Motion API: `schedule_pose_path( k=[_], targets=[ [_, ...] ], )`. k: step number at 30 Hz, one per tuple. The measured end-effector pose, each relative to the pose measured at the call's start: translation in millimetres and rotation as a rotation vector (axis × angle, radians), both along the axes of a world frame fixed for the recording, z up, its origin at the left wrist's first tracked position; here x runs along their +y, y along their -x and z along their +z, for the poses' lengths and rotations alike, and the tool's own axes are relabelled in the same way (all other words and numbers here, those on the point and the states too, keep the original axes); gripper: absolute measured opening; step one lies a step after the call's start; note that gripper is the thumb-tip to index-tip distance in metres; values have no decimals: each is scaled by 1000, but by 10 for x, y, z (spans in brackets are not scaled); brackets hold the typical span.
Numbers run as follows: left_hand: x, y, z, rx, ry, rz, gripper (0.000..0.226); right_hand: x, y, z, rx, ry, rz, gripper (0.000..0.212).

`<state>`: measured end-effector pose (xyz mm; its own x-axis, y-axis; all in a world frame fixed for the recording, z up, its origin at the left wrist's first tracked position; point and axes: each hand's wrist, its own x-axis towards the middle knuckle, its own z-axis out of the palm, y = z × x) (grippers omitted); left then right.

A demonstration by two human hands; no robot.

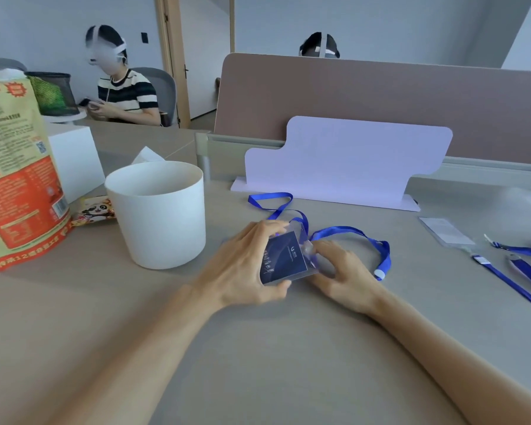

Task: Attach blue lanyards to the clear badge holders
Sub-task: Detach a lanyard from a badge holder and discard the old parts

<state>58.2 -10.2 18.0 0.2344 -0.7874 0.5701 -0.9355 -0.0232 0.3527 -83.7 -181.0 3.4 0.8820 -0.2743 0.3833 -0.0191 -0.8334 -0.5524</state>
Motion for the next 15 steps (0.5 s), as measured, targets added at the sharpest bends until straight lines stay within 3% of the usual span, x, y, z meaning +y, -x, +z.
schedule_pose_path(
  k=[7,11,15],
  targets=[
    [78,-66,5,-18,-304,27,86,14,165,59,-35,-509,-47,7],
    [32,-140,-62,-45,-330,74,85,22,134,74,-5,-558,-35,9],
    [-53,-183,-144,107,-371,95,75,23,121,55,-9,-525,-68,12]
  ],
)
